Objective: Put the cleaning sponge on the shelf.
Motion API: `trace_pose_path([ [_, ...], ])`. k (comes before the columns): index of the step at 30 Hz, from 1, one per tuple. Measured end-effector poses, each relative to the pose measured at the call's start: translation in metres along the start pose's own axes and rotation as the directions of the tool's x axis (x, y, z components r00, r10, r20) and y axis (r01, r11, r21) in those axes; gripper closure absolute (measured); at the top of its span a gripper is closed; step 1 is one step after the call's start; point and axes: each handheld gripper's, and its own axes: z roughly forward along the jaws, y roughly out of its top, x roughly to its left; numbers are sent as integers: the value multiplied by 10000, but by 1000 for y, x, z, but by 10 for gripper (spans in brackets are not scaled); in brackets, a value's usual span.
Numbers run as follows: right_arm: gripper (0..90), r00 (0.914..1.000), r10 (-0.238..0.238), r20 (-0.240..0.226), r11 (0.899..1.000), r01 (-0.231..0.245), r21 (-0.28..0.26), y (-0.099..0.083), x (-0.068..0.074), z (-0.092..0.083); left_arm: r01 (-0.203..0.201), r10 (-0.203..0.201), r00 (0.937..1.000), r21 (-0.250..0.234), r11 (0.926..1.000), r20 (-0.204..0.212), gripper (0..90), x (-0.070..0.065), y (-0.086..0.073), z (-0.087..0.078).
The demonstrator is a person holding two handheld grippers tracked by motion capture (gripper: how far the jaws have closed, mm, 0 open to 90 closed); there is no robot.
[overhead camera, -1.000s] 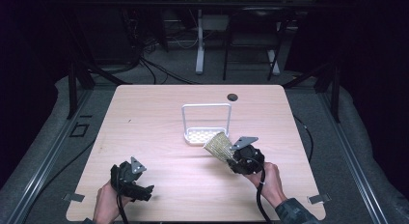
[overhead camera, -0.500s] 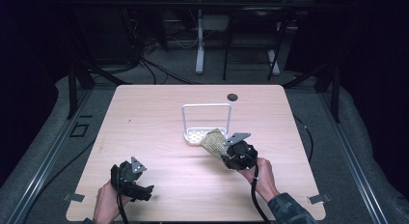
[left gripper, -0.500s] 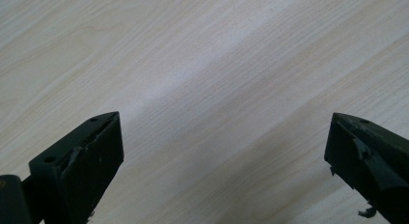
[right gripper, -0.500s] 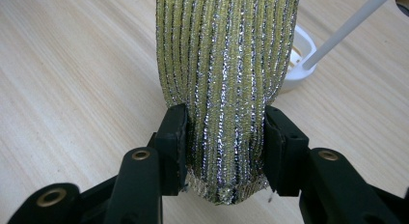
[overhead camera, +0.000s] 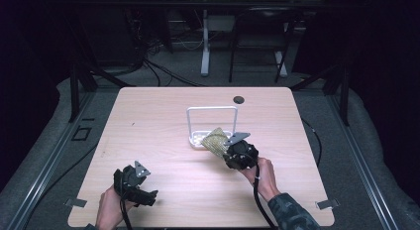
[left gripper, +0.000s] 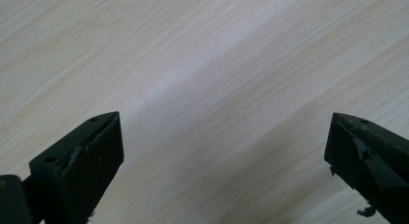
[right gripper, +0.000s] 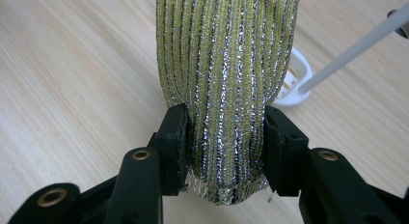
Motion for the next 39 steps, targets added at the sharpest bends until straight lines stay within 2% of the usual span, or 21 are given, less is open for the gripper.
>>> trace_pose_path([
  [7,570,10000,-44,9,10000,44,-30,9,1,9,-24,24,10000,-113,9999,67,1,-1,0,-1],
  [12,570,9999,111,73,9999,-110,-118,14,0,11,-63,64,9999,-117,9999,84,1,-2,1,-1],
  [19,571,9996,-55,291,9999,59,-147,23,-2,13,-57,57,9998,-22,10000,172,1,-1,1,1],
  [33,572,9989,49,463,9998,-39,-198,32,-3,18,-62,63,9998,-45,10000,173,1,-1,0,-1],
  [39,572,9986,-48,532,9998,58,-190,37,-2,20,-75,75,9997,5,10000,228,1,-2,0,0],
])
